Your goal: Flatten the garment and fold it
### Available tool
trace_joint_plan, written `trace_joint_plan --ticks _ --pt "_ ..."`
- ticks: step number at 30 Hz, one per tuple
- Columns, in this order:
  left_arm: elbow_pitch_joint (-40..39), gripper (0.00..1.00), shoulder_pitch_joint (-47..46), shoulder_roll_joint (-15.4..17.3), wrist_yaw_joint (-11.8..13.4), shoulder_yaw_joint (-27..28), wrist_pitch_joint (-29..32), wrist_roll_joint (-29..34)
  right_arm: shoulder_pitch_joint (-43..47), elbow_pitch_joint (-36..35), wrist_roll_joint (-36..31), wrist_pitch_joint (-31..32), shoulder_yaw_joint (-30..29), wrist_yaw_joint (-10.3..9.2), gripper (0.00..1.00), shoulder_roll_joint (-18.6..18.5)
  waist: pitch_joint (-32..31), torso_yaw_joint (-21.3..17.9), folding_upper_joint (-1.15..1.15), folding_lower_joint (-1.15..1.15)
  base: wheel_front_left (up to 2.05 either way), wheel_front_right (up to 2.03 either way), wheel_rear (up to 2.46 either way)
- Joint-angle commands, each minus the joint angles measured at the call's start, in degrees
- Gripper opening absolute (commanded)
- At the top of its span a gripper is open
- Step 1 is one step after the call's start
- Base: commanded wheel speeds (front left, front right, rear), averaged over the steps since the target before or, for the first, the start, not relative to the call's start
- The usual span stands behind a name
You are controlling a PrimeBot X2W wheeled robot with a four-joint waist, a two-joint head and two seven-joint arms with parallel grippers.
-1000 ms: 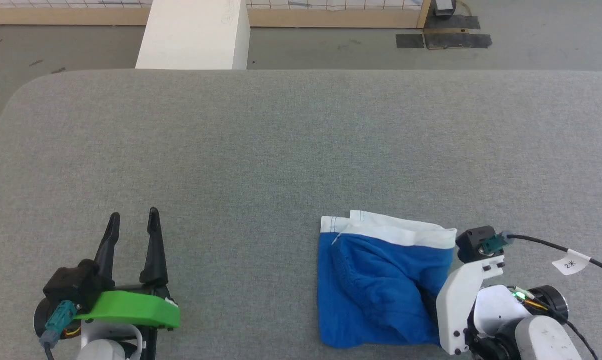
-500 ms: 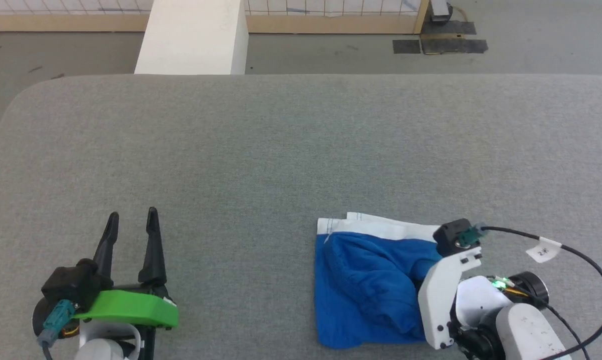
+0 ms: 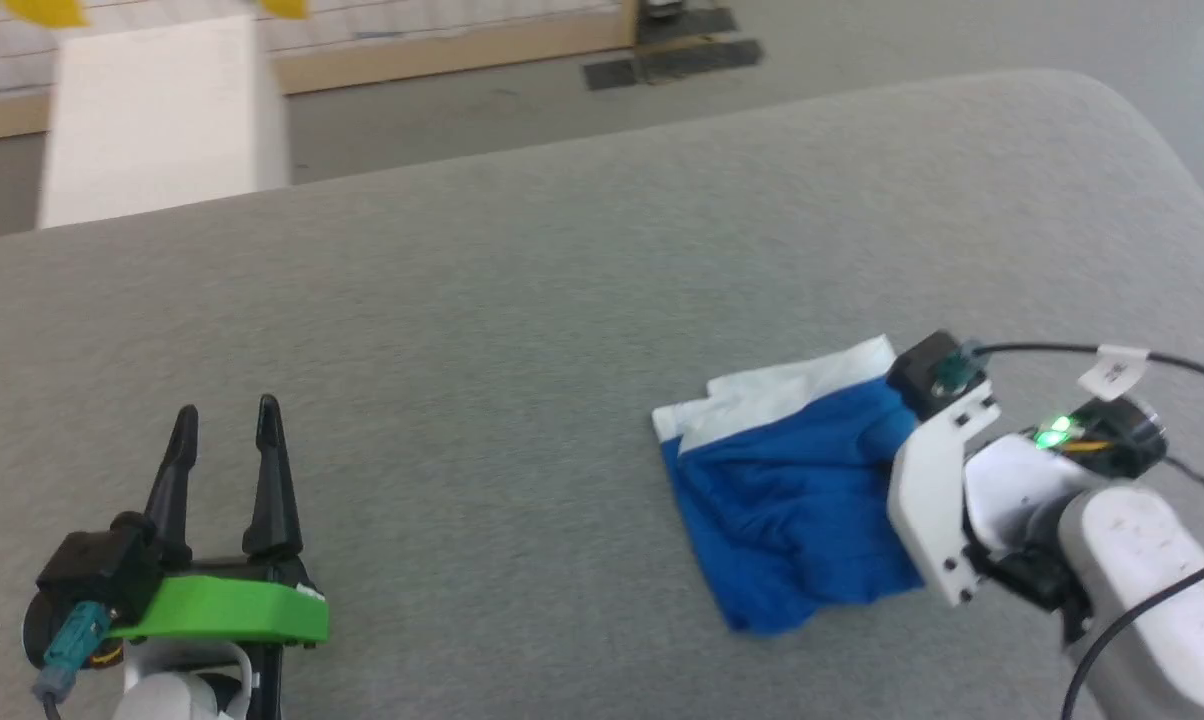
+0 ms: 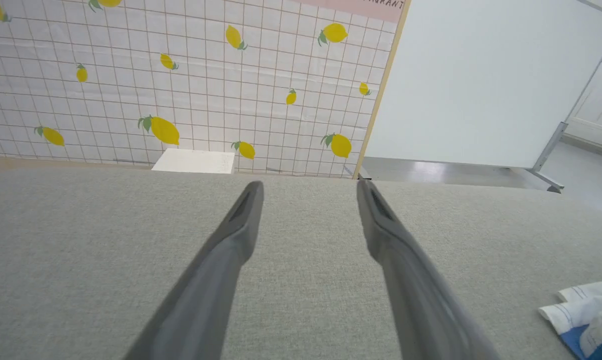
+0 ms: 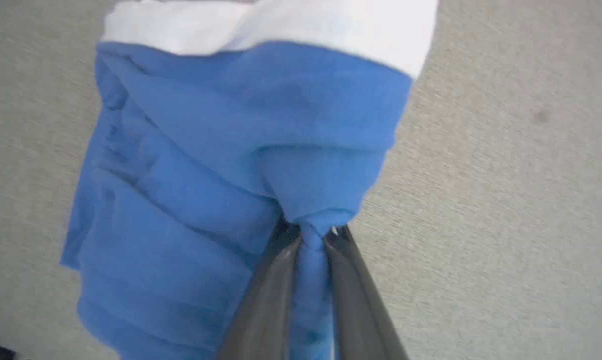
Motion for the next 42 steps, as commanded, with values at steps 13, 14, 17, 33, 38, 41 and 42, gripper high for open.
trace_joint_plan --ticks 13,14,17,33,38,41,42 --pt "-7.7 1.0 -4.2 5.6 -0.1 0.2 3.7 1.2 -9.5 9.1 -5.2 -6.3 -10.1 -0.1 0.0 -9.6 16.0 -7.9 0.0 0.0 0.0 0.0 0.0" --pt "-8.3 1.0 -4.3 6.0 -0.1 0.4 4.1 1.2 -9.8 9.7 -5.9 -6.7 -11.3 -0.1 0.0 -9.9 16.8 -7.4 0.0 0.0 0.0 0.0 0.0" --pt "-9.9 1.0 -4.3 7.1 0.1 1.4 5.0 1.0 -10.8 12.0 -8.5 -8.1 -16.0 -0.1 0.0 -10.2 19.0 -6.1 0.0 0.0 0.0 0.0 0.0" --pt "-12.7 1.0 -5.1 9.4 0.4 2.3 6.3 0.0 -15.4 19.7 -22.9 -17.5 -35.6 -0.1 1.0 -6.0 22.9 -2.9 0.0 0.0 0.0 0.0 0.0" --pt "-10.9 1.0 -5.0 8.7 0.5 1.3 5.3 -0.1 -16.4 21.3 -24.0 -19.8 -39.0 -0.1 1.0 -4.4 20.1 -2.7 0.0 0.0 0.0 0.0 0.0" --pt "-9.3 1.0 -4.9 8.1 0.6 0.7 4.4 -0.1 -17.4 20.9 -22.6 -22.7 -39.9 -0.1 1.0 -3.7 17.3 -2.2 0.0 0.0 0.0 0.0 0.0" --pt "-8.7 1.0 -4.8 7.8 0.8 0.6 4.2 -0.1 -17.4 20.4 -22.3 -23.6 -38.9 -0.1 1.0 -3.8 16.0 -2.1 0.0 0.0 0.0 0.0 0.0"
